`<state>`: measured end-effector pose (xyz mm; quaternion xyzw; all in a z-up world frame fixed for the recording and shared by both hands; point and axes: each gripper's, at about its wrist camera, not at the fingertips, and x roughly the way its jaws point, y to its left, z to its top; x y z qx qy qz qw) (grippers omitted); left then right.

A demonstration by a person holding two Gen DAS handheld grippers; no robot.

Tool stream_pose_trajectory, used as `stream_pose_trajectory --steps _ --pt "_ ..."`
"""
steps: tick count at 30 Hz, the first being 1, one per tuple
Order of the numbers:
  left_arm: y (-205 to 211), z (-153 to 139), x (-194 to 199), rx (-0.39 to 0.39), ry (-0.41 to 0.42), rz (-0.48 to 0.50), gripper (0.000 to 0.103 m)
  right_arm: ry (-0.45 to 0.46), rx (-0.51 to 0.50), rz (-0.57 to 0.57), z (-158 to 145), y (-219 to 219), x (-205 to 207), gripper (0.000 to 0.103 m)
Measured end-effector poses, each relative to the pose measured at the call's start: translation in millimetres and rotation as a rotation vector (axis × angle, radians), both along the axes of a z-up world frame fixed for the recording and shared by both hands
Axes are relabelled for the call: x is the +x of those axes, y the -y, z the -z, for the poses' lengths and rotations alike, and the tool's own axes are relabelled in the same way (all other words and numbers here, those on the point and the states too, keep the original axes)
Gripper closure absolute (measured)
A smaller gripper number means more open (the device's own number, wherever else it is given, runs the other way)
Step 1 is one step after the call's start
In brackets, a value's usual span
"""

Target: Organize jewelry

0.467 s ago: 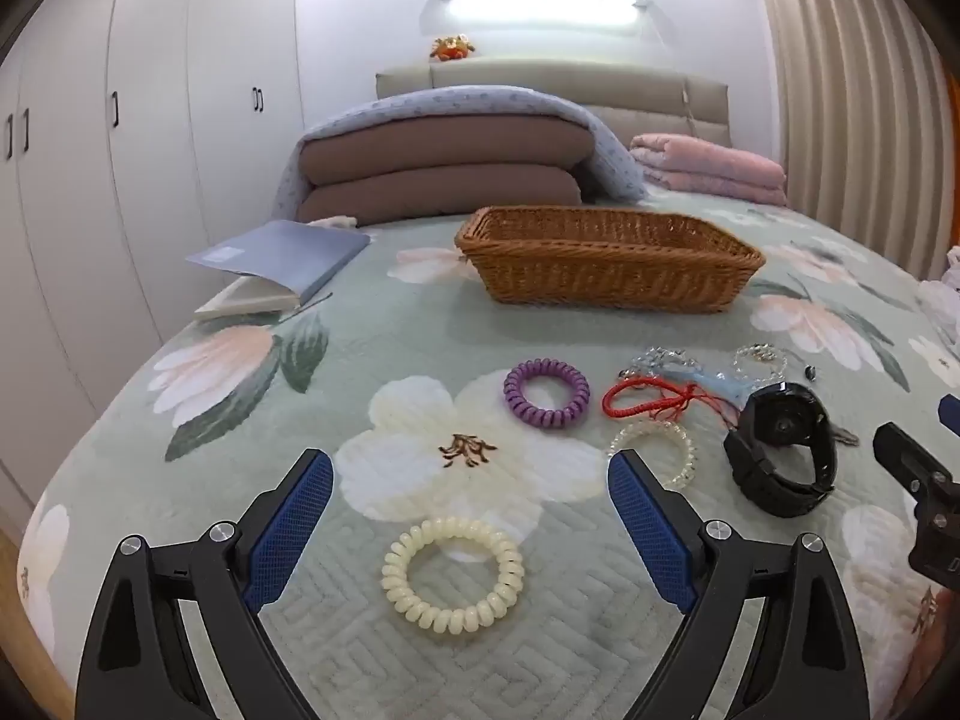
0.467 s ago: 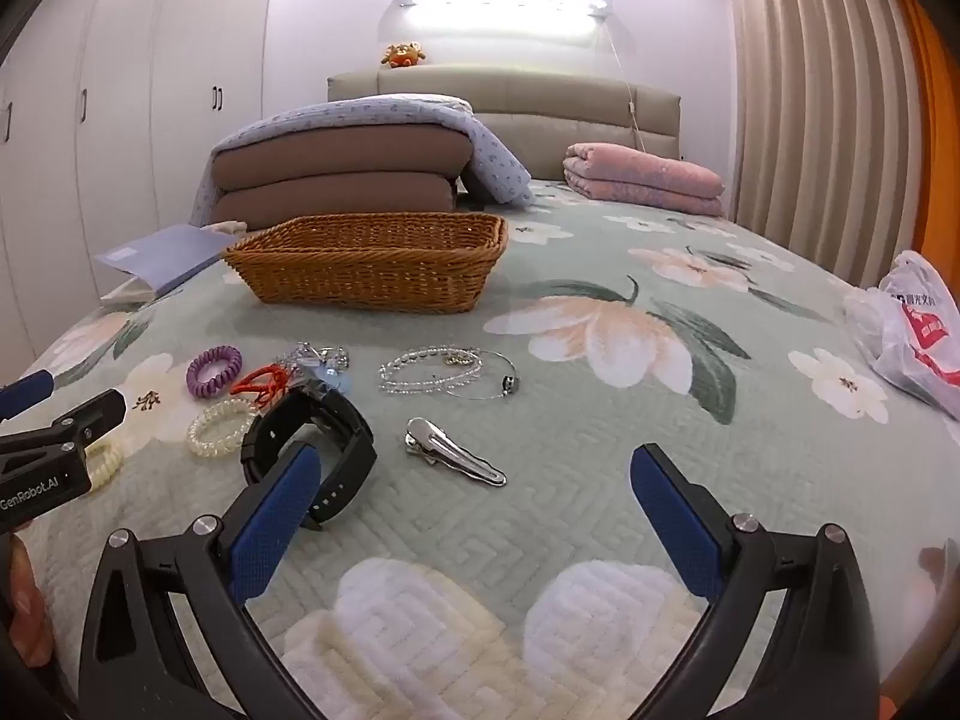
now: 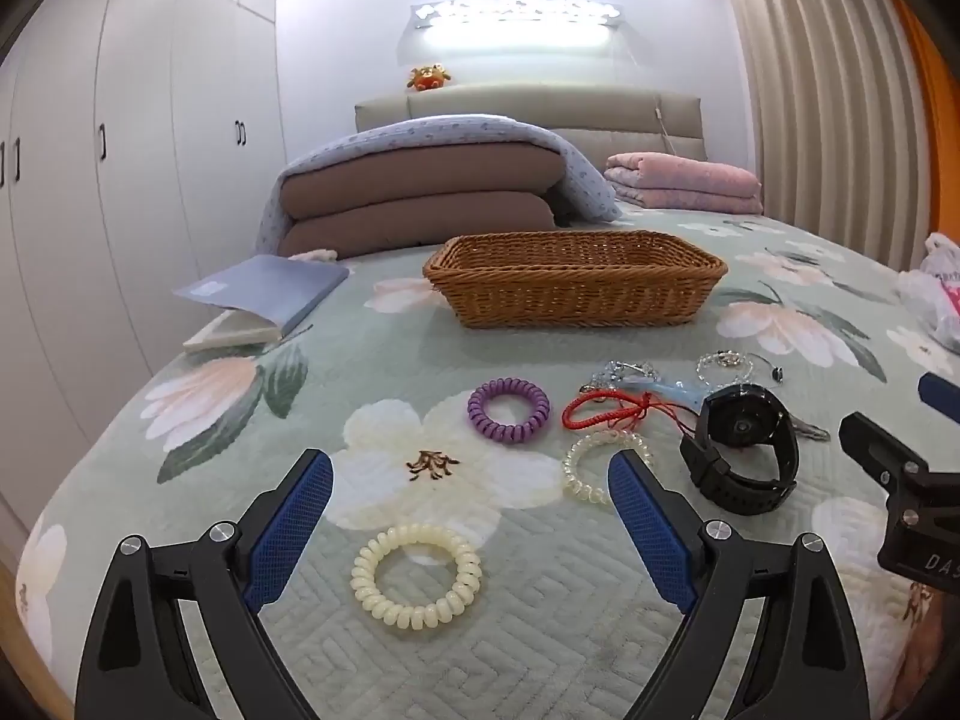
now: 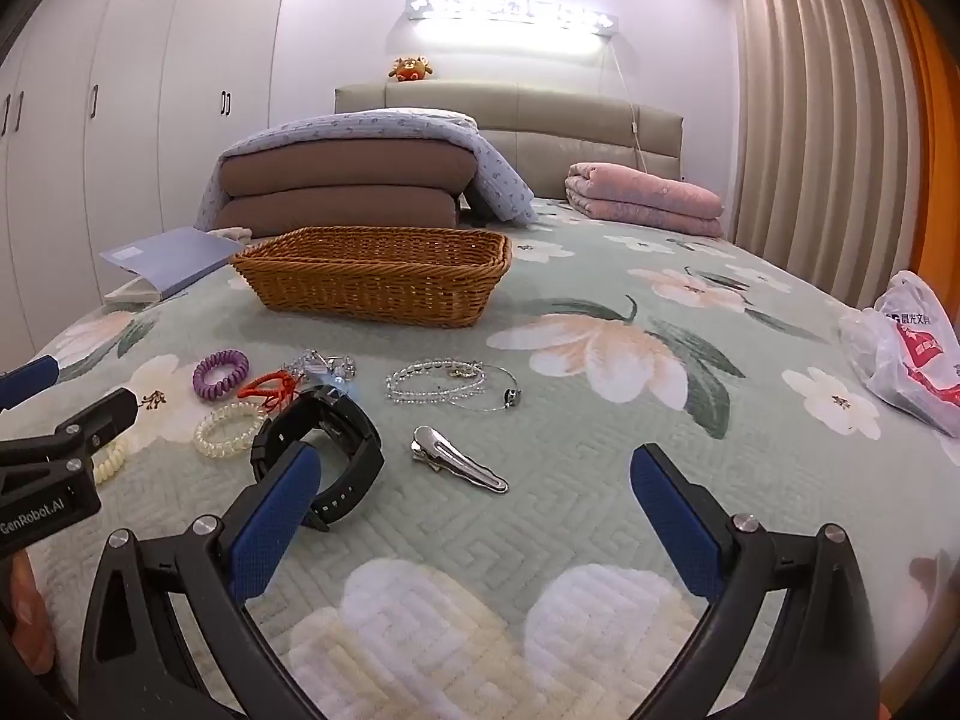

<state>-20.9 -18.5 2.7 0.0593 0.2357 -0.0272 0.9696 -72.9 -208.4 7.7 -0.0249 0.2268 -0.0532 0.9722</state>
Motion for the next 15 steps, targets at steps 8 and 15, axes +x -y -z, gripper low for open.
stream_pose_trajectory --steps 8,15 --pt "2.0 1.8 -0.5 0.003 0.006 0.013 0.009 -0.014 0.025 -0.002 1.2 6.5 0.1 0.0" --pt "-8.6 0.4 4.9 -0.051 -0.022 0.017 0.009 -0.025 0.028 -0.003 3.9 5.3 3.6 0.0"
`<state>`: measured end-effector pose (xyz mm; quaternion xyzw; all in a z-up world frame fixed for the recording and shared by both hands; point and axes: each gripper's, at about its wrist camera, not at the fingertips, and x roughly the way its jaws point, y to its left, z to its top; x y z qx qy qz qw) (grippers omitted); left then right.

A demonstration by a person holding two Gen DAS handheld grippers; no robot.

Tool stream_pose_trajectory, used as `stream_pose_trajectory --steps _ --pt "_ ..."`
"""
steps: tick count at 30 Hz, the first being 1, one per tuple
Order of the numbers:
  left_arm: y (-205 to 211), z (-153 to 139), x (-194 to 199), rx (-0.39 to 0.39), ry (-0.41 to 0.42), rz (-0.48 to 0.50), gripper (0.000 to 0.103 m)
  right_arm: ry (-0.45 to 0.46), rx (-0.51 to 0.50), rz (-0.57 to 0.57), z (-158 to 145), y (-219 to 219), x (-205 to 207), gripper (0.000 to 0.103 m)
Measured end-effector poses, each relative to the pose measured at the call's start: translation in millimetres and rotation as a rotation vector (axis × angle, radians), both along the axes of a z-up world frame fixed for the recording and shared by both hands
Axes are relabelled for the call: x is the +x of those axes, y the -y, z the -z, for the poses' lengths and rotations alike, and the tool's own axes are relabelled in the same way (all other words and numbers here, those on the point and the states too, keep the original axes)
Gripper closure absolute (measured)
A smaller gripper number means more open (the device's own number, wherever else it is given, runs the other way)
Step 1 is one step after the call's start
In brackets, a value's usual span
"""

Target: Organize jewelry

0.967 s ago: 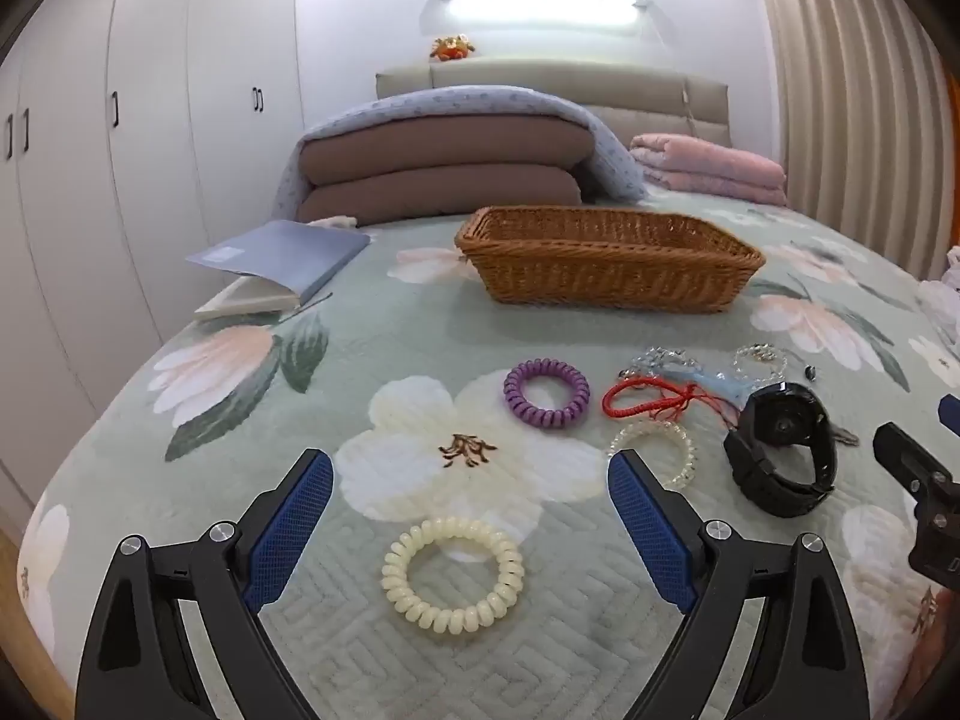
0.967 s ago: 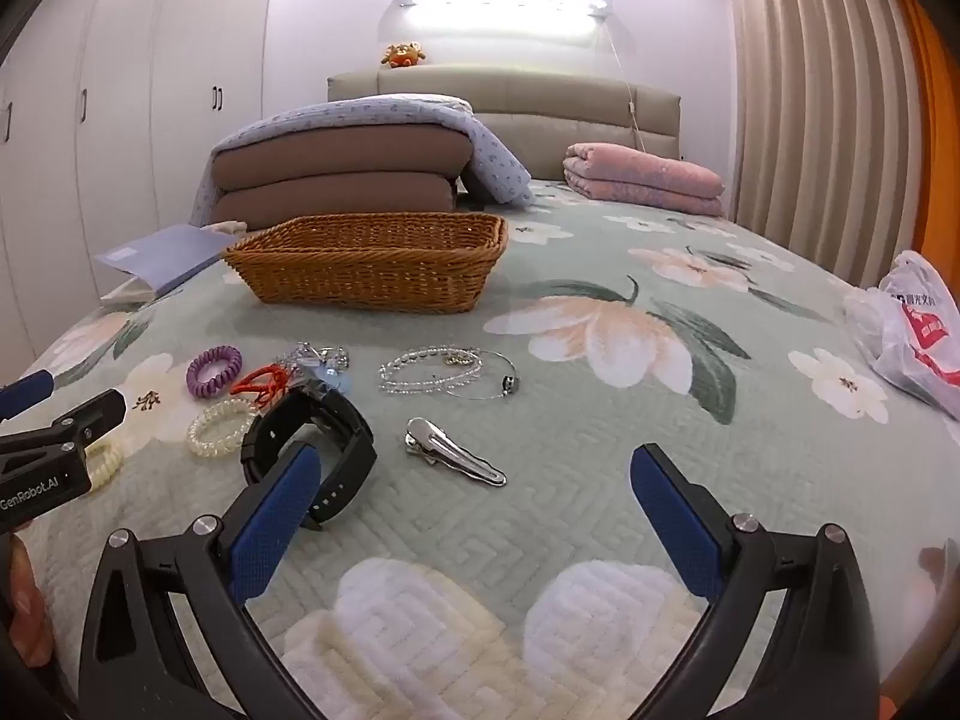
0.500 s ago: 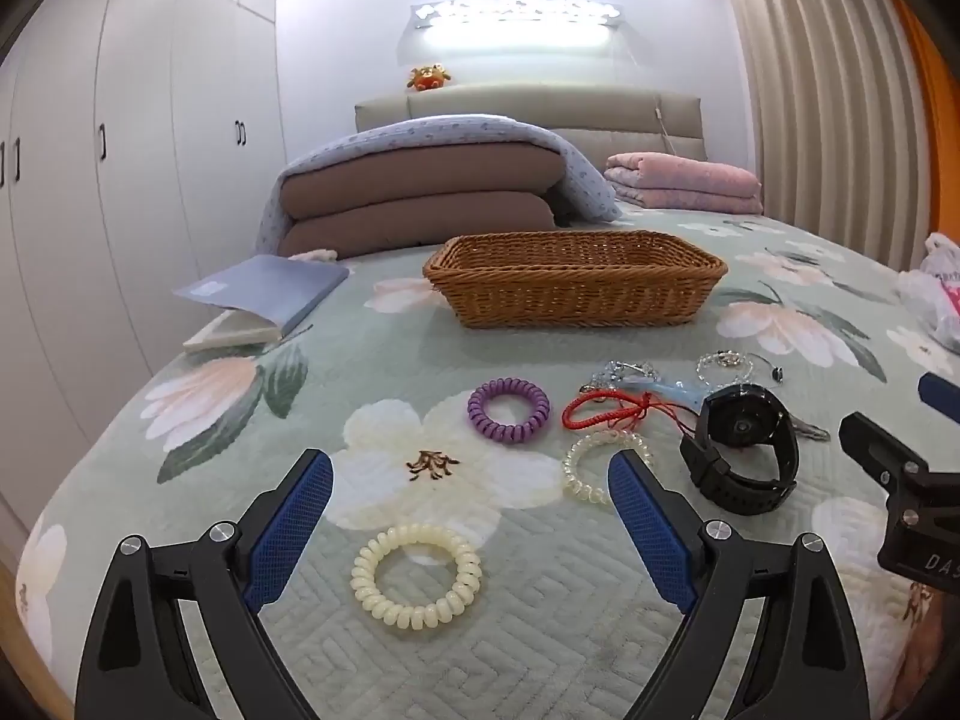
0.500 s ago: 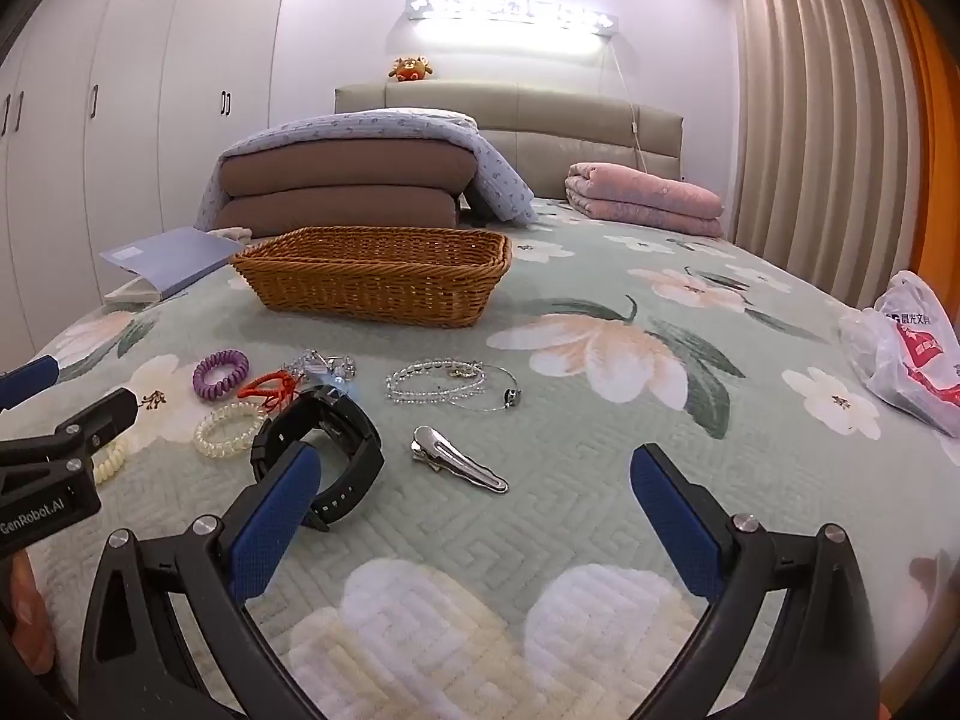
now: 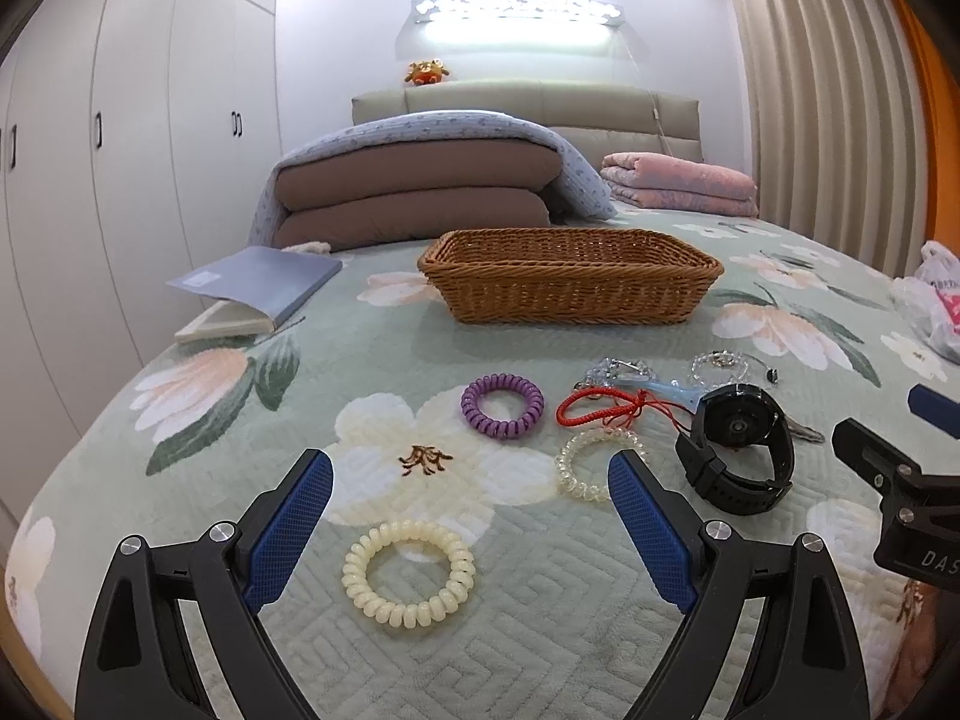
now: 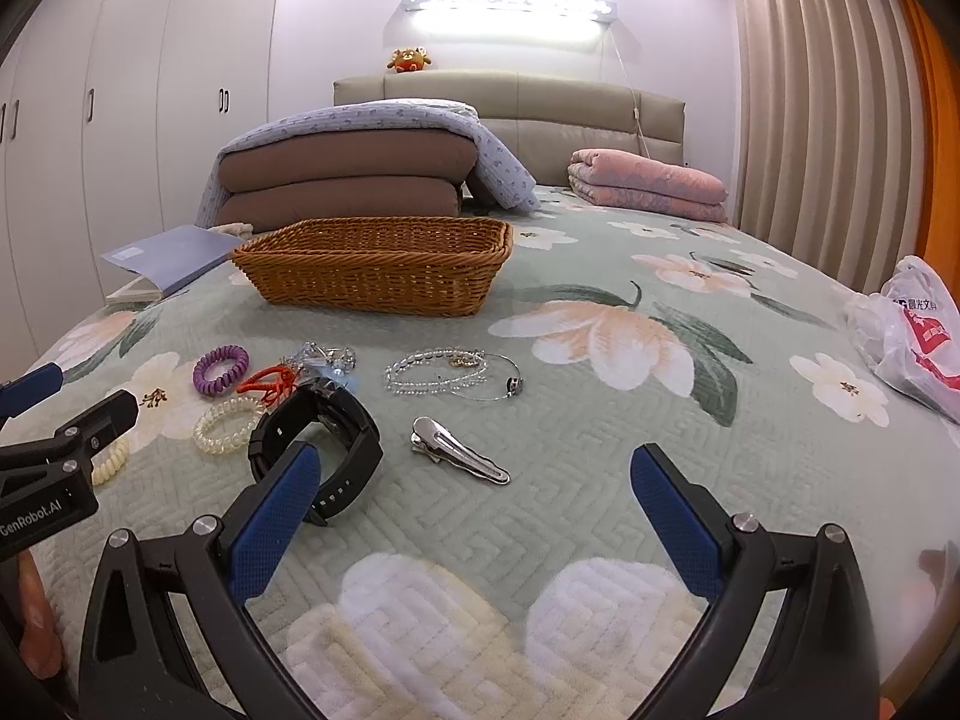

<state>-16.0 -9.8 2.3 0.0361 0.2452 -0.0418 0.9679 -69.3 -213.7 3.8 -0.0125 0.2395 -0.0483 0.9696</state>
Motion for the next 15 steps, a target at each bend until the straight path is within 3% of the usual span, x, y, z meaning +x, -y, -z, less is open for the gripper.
stream_pose_trajectory --steps 15 --pt "-2.1 4.5 2.0 -0.028 -0.014 -0.004 0.009 -0.005 0.003 -0.001 1.2 -0.8 0.3 0.0"
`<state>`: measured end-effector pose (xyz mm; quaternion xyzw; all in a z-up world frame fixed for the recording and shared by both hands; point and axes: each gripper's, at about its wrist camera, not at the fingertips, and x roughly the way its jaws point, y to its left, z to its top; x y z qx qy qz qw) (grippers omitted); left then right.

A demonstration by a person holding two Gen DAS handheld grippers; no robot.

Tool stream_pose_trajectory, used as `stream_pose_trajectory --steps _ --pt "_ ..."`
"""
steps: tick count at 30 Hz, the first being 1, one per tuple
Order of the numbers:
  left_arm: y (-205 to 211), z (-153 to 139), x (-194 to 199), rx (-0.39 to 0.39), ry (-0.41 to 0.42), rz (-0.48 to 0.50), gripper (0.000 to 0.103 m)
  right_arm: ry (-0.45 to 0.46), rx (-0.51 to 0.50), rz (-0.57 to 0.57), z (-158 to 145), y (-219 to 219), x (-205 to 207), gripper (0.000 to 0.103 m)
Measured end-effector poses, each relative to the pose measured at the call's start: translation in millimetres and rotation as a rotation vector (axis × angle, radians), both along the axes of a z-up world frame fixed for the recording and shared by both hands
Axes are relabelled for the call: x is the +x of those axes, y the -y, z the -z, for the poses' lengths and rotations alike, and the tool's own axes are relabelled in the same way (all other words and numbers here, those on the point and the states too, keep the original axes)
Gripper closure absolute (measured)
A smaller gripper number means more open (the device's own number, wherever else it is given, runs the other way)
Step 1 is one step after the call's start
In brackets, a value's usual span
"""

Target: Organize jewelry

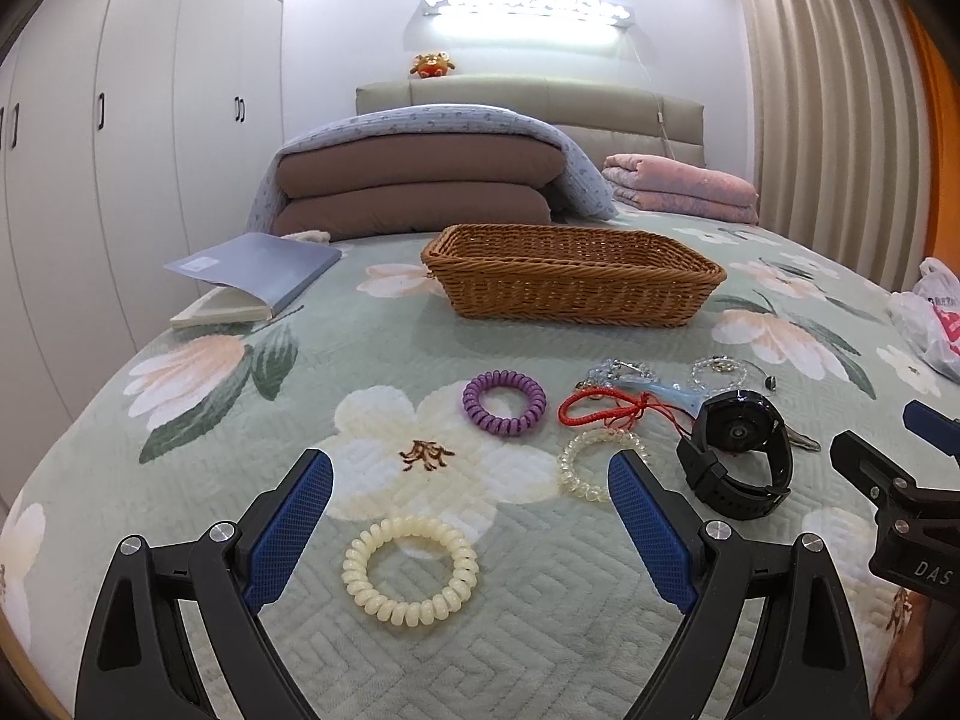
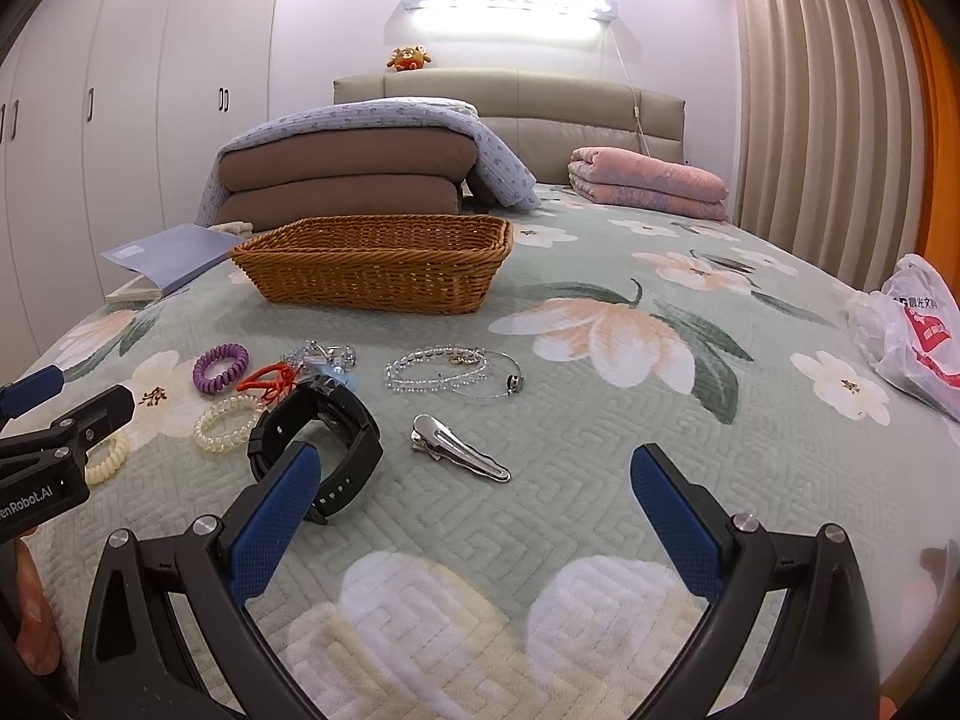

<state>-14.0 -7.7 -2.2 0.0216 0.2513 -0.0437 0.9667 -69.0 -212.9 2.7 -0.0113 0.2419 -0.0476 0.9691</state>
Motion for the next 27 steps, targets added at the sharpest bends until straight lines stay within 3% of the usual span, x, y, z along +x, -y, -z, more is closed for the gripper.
stream_pose_trajectory --steps 27 --pt "-3.5 -0.2 2.8 -0.033 -0.033 0.01 0.009 -0.005 0.002 0.0 1.0 -0.5 -0.8 0.0"
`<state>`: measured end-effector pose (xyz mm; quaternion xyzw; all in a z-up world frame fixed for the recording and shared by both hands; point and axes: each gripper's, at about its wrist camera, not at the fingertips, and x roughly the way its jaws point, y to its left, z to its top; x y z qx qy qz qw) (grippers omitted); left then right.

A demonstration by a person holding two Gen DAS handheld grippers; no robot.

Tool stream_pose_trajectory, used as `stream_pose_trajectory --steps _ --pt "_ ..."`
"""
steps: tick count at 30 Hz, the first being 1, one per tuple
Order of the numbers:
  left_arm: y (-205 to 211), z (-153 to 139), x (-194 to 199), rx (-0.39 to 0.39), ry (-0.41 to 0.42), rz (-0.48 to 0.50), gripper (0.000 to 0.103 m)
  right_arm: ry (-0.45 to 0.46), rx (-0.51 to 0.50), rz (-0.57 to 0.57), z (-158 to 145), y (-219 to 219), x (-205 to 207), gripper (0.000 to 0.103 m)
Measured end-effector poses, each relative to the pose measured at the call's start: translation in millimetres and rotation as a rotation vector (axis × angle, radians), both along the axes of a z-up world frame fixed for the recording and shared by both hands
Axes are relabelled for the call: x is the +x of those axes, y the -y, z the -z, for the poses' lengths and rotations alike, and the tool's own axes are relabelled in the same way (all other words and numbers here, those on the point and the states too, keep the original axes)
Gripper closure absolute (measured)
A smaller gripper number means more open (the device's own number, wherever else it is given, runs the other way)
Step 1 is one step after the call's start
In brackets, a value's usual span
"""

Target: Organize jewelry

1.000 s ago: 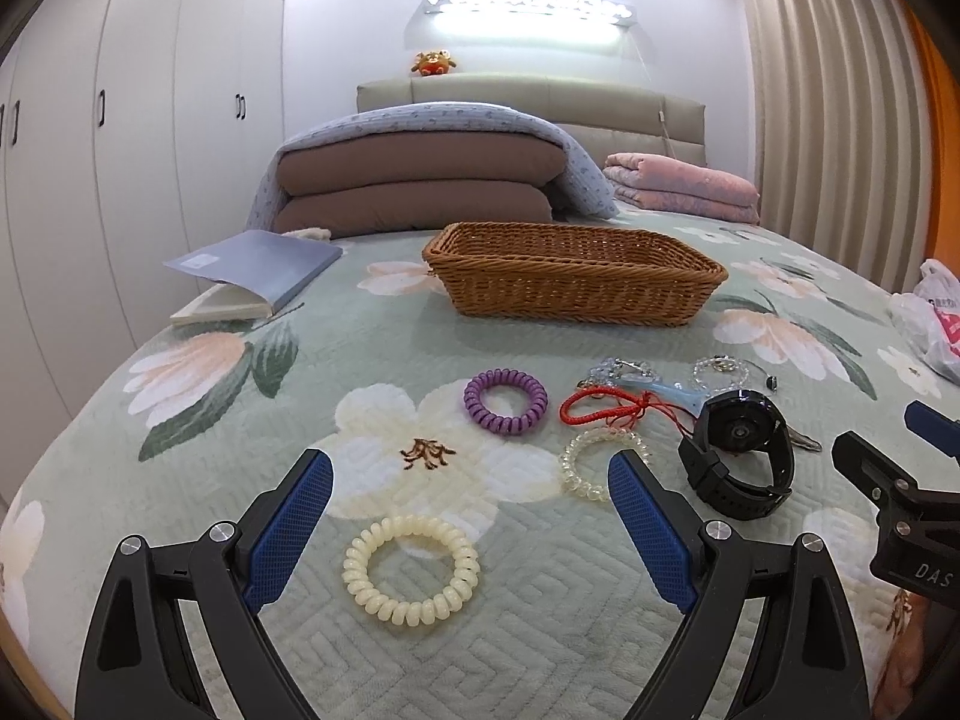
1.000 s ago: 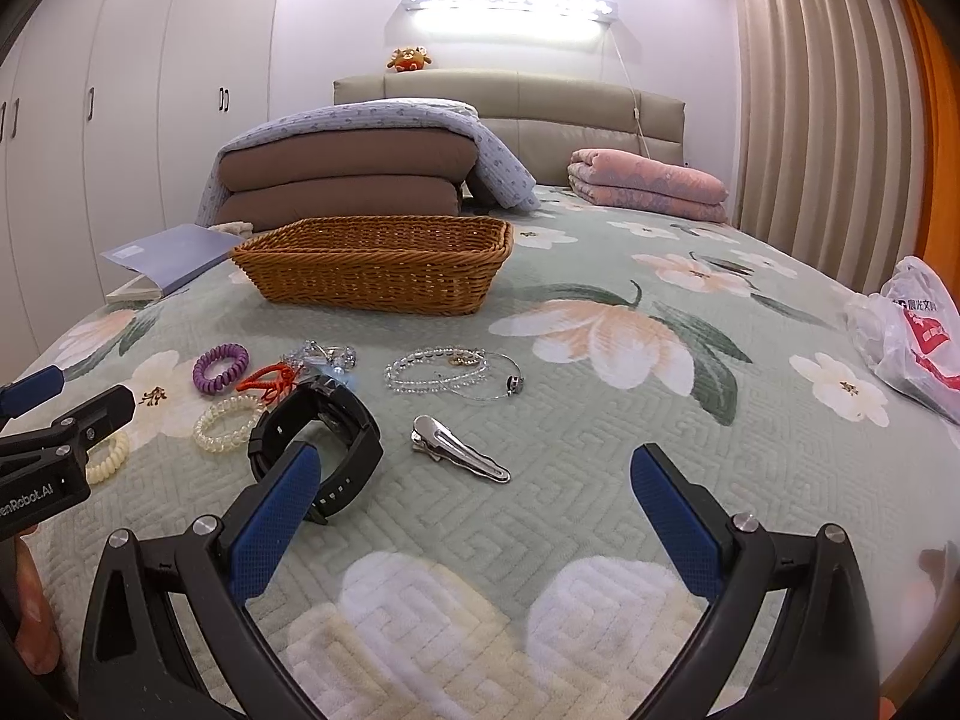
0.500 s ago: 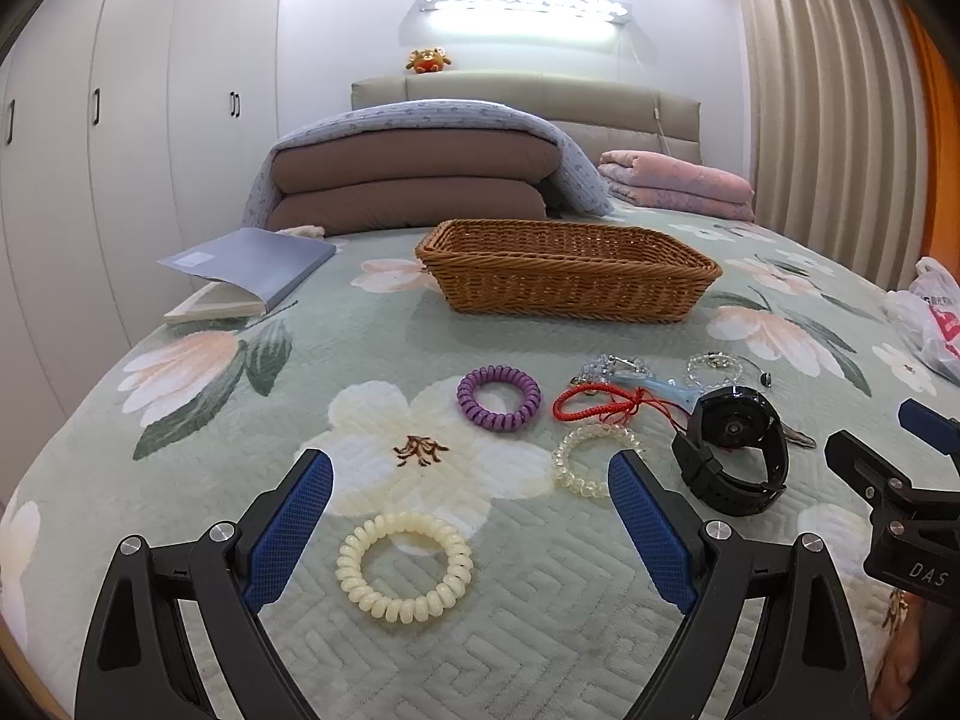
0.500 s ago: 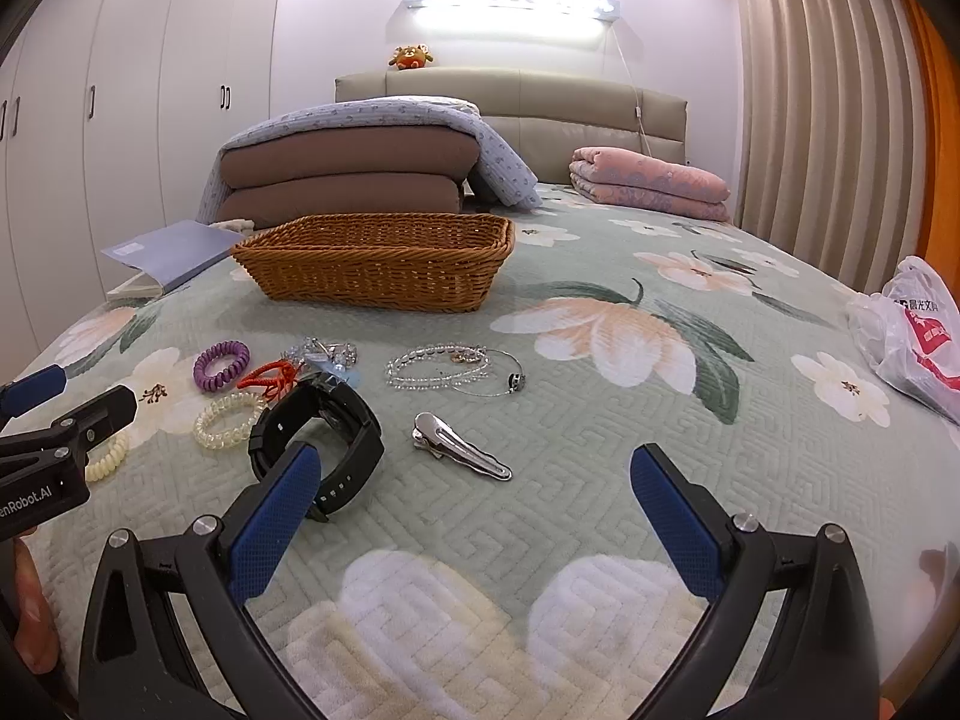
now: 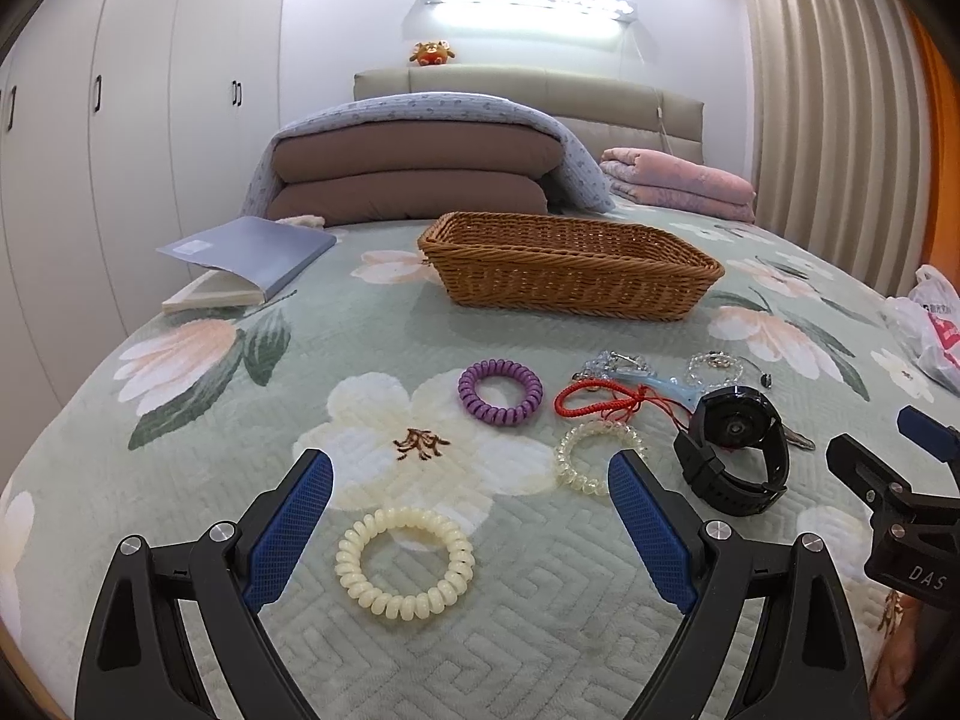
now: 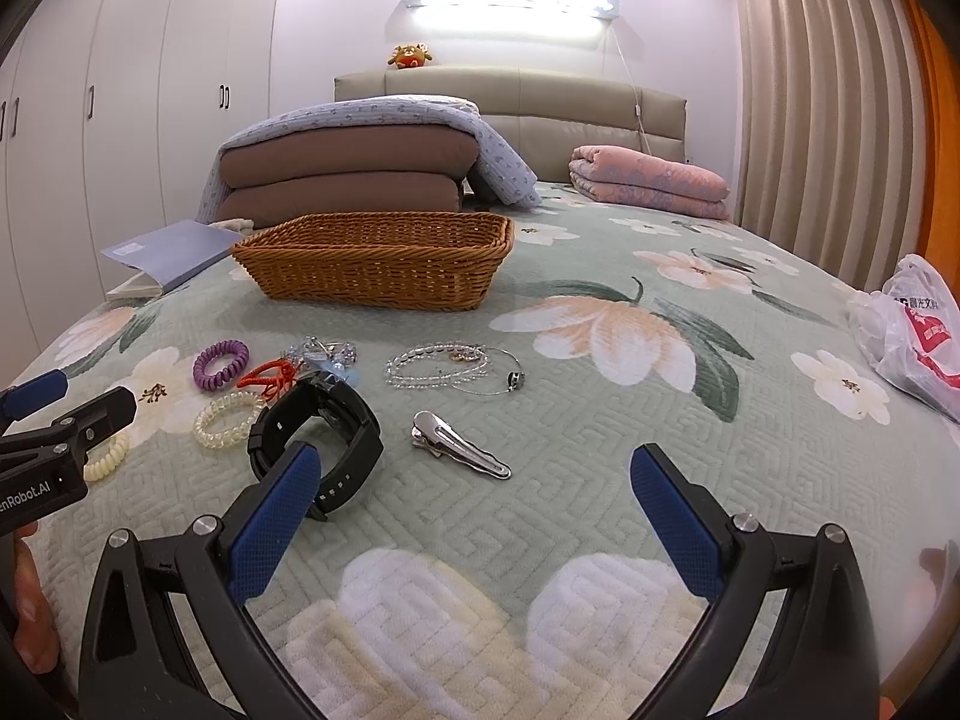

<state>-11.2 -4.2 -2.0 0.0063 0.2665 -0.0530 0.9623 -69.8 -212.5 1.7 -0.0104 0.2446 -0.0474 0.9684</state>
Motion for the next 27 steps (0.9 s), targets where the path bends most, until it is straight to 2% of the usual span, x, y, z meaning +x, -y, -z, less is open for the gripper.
stream_pose_trajectory --steps 20,27 --pt "-3.4 2.1 1.5 -0.022 -0.005 -0.004 0.009 -0.003 0.004 -0.004 0.4 1.8 1.2 0.0" --pt "-5.1 -3.1 -0.5 -0.007 -0.001 0.007 0.009 0.018 0.008 -0.004 -1.9 3.1 -1.9 0.0"
